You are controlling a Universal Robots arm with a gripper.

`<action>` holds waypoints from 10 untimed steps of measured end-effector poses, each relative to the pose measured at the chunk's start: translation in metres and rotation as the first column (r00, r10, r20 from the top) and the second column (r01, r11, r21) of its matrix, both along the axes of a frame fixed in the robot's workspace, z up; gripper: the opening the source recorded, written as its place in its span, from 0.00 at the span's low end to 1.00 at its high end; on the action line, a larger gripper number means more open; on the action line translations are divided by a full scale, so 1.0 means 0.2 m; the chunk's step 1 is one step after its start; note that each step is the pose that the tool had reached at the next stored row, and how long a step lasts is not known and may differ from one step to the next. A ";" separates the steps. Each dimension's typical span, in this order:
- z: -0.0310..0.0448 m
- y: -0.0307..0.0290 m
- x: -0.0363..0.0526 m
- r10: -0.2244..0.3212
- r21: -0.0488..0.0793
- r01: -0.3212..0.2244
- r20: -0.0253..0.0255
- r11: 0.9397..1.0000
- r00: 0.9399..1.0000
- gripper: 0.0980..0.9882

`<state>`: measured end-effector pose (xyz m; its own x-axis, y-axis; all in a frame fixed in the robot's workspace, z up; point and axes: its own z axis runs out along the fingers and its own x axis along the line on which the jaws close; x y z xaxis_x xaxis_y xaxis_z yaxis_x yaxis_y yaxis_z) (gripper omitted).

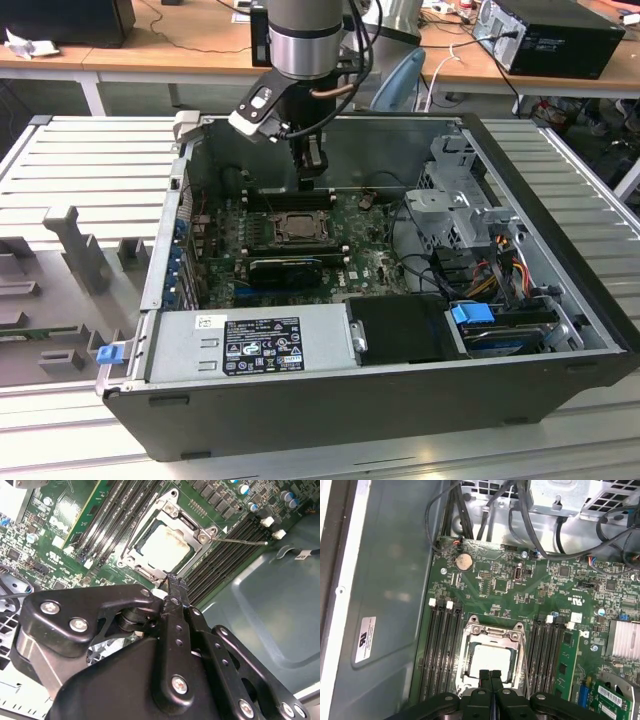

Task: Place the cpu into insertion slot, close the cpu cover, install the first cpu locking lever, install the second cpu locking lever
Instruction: 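Install the first cpu locking lever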

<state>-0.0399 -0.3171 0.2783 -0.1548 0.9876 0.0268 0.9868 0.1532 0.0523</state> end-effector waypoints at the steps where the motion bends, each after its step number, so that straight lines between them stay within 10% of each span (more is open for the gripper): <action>1: 0.000 0.000 0.000 0.005 0.000 -0.005 0.000 1.000 1.000 0.01; 10: 0.000 0.000 0.000 0.044 0.000 -0.044 0.000 0.999 0.999 0.01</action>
<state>-0.0399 -0.3171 0.2783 -0.1977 0.9799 0.0268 0.9792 0.1961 0.0523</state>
